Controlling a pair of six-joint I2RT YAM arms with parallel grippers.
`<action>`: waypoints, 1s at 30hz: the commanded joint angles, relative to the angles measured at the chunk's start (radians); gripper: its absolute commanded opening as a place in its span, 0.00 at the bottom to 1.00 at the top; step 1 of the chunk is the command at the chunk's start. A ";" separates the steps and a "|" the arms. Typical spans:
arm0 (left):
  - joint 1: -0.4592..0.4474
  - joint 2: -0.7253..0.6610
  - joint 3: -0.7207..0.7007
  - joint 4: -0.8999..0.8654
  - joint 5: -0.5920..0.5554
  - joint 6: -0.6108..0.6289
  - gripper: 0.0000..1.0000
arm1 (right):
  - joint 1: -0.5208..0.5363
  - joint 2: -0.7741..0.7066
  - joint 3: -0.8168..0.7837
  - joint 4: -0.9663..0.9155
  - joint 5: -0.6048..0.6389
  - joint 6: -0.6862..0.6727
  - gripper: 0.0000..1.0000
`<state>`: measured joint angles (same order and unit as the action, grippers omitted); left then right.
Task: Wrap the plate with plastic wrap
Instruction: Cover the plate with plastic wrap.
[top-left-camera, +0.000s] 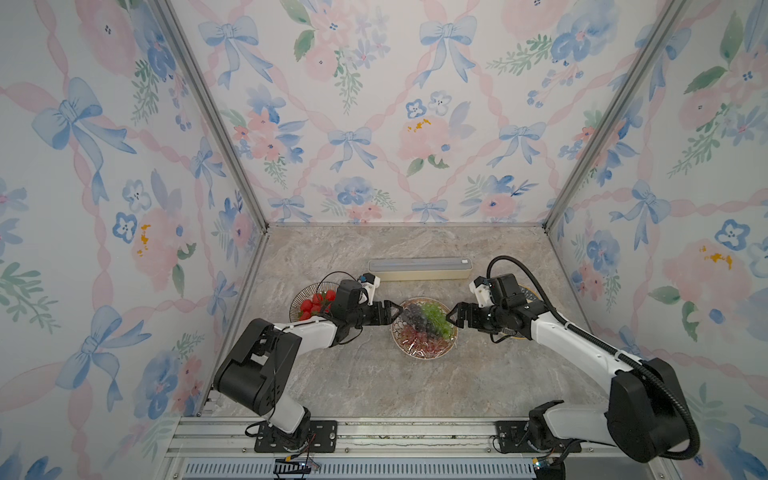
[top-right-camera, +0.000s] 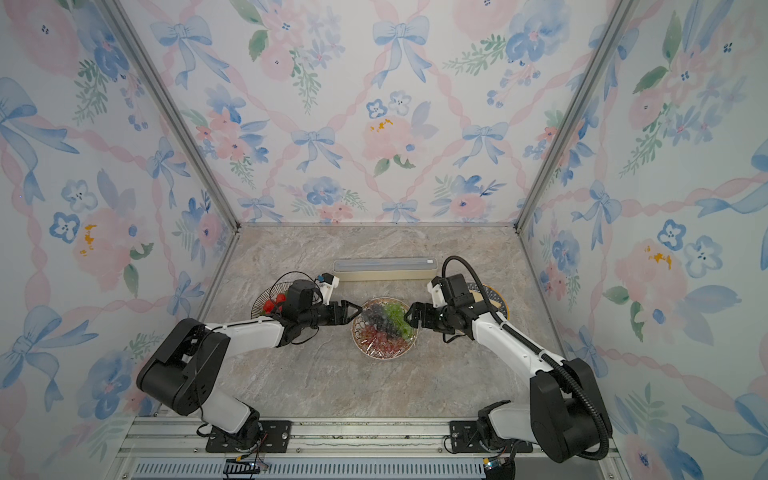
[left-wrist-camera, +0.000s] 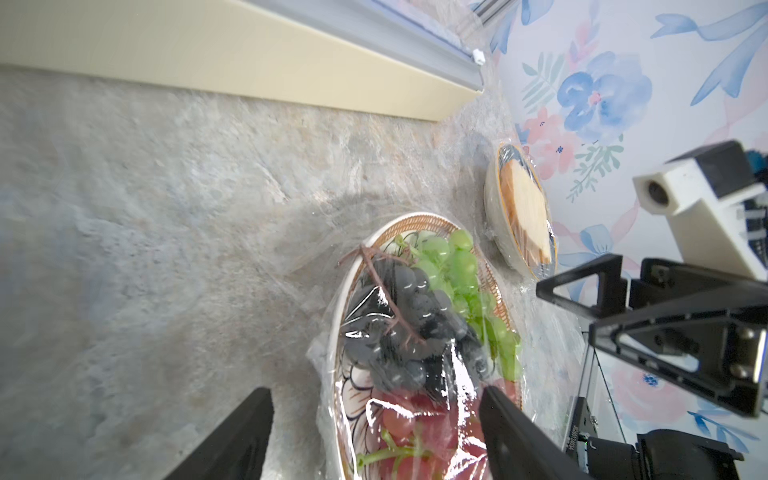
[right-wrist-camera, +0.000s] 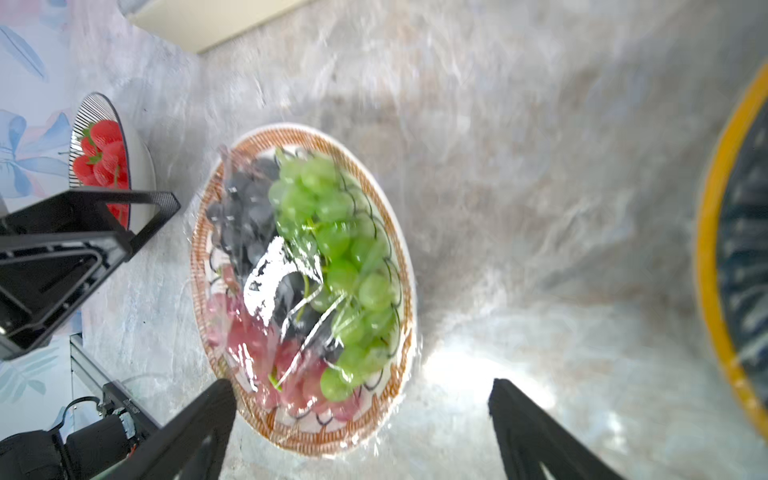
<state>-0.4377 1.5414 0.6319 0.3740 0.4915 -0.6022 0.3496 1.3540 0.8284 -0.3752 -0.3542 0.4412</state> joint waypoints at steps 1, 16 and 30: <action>0.004 -0.076 -0.029 -0.096 -0.044 0.036 0.81 | -0.018 0.120 0.082 0.052 -0.017 -0.084 0.97; -0.001 -0.199 -0.169 -0.167 0.037 -0.018 0.81 | -0.022 0.548 0.259 0.289 -0.241 0.017 0.97; -0.008 -0.152 -0.171 -0.164 0.079 -0.021 0.81 | 0.069 0.468 0.145 0.352 -0.319 0.013 0.99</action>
<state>-0.4389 1.3849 0.4713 0.2142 0.5552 -0.6140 0.4187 1.8526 0.9913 0.0299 -0.6605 0.4950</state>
